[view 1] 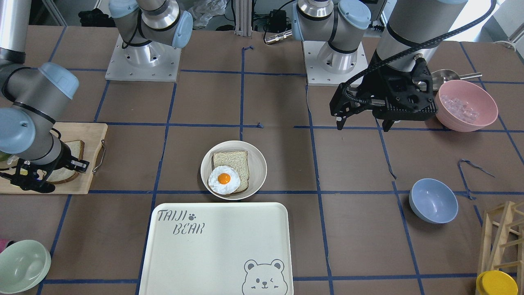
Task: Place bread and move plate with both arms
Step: 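Move the right gripper down over the bread slice on the wooden board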
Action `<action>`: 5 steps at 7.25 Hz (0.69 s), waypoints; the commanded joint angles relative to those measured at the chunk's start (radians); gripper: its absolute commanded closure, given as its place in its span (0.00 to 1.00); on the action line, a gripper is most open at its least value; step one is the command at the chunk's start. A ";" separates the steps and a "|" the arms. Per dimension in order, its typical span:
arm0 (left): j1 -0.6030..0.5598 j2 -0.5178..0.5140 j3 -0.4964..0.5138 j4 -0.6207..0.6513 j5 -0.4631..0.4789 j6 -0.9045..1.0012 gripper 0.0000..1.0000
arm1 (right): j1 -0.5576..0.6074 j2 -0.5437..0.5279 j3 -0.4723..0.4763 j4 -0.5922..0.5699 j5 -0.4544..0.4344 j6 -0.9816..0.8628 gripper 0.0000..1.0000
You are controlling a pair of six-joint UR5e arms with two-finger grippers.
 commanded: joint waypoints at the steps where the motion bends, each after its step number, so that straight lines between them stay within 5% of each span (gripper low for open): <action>1: 0.000 0.000 -0.001 -0.001 0.001 0.000 0.00 | -0.007 0.006 -0.003 -0.004 0.007 0.005 0.47; 5: 0.001 0.000 -0.001 -0.001 0.001 0.000 0.00 | -0.007 0.016 0.000 -0.003 0.009 0.008 0.52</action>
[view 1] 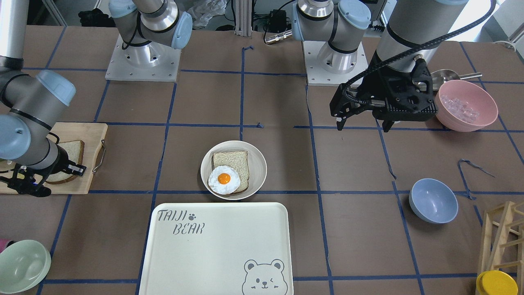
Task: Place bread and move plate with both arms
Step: 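Close the right gripper on the bread slice's edge and lift it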
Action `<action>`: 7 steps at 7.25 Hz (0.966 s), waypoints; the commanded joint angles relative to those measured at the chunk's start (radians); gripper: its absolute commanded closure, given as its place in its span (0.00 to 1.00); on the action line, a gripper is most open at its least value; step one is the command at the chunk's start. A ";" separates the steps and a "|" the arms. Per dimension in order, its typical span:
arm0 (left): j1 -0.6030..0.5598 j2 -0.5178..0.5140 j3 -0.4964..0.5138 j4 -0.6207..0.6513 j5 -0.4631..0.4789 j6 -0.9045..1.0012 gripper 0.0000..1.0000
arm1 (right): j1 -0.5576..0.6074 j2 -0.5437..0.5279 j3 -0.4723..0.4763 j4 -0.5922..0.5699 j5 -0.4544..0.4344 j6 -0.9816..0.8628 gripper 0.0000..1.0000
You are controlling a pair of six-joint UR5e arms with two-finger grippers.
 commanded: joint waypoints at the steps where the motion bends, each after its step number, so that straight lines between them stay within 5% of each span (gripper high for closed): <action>1: 0.001 0.000 0.000 0.001 0.001 0.000 0.00 | 0.000 0.001 0.002 0.001 -0.001 0.003 0.59; 4: 0.001 -0.002 0.000 0.001 0.001 0.000 0.00 | 0.000 0.001 -0.001 0.007 0.000 0.006 1.00; 7: 0.000 -0.003 0.000 0.002 0.001 -0.002 0.00 | -0.008 -0.013 -0.008 0.018 0.022 0.010 1.00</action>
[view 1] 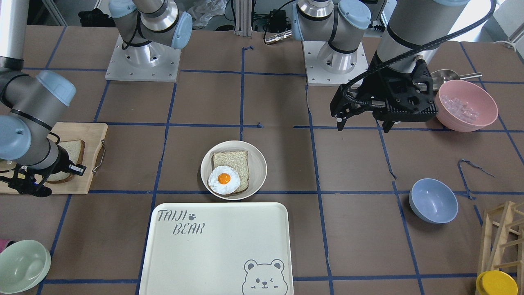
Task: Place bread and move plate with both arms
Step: 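Close the right gripper on the bread slice's edge and lift it, then carry the bread slice with the right gripper over the egg plate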
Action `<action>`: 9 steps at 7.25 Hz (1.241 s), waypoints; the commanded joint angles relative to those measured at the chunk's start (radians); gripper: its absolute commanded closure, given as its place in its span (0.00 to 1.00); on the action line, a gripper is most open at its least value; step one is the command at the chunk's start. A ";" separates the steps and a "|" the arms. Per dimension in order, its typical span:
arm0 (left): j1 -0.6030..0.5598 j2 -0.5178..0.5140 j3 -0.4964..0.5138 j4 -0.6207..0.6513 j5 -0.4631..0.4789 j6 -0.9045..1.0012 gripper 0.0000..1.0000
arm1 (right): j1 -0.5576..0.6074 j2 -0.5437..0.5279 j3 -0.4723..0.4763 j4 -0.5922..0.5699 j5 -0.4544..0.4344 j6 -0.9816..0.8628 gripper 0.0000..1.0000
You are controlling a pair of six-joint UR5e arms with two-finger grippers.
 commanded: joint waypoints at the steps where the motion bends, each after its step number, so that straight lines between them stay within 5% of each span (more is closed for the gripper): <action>1: 0.000 0.000 0.002 0.003 0.000 0.000 0.00 | -0.010 -0.028 -0.020 0.037 0.005 0.002 1.00; 5: 0.000 -0.003 0.002 0.010 -0.002 0.001 0.00 | 0.001 -0.078 -0.328 0.471 0.018 0.071 1.00; 6: 0.000 -0.002 0.000 0.010 -0.002 0.001 0.00 | 0.030 -0.080 -0.379 0.551 0.077 0.140 1.00; 9: 0.001 -0.005 0.002 0.012 0.000 0.000 0.00 | 0.322 -0.084 -0.405 0.575 0.135 0.510 1.00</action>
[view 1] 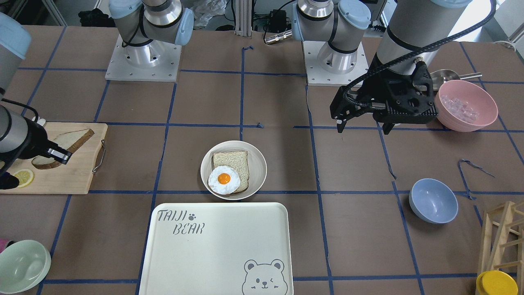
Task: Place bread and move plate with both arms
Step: 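Carry the bread slice with the right gripper over the egg plate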
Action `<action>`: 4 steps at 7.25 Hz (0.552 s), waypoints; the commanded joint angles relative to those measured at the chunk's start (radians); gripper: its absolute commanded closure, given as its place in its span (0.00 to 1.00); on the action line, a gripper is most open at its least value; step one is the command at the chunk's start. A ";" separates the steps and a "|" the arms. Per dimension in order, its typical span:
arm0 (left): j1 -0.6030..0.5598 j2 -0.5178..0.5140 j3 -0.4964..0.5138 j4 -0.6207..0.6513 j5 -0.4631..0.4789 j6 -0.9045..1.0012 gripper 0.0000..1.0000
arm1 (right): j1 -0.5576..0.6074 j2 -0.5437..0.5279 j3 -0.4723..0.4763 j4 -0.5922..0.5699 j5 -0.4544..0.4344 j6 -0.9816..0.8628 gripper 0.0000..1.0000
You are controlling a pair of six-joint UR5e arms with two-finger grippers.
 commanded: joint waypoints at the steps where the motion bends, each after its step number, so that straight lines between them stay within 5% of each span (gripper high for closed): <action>1: 0.000 -0.001 0.000 0.003 0.001 0.000 0.00 | 0.229 0.012 -0.021 -0.002 0.111 0.321 1.00; 4: 0.002 -0.006 0.000 0.016 -0.001 0.000 0.00 | 0.376 0.064 -0.026 -0.054 0.166 0.438 1.00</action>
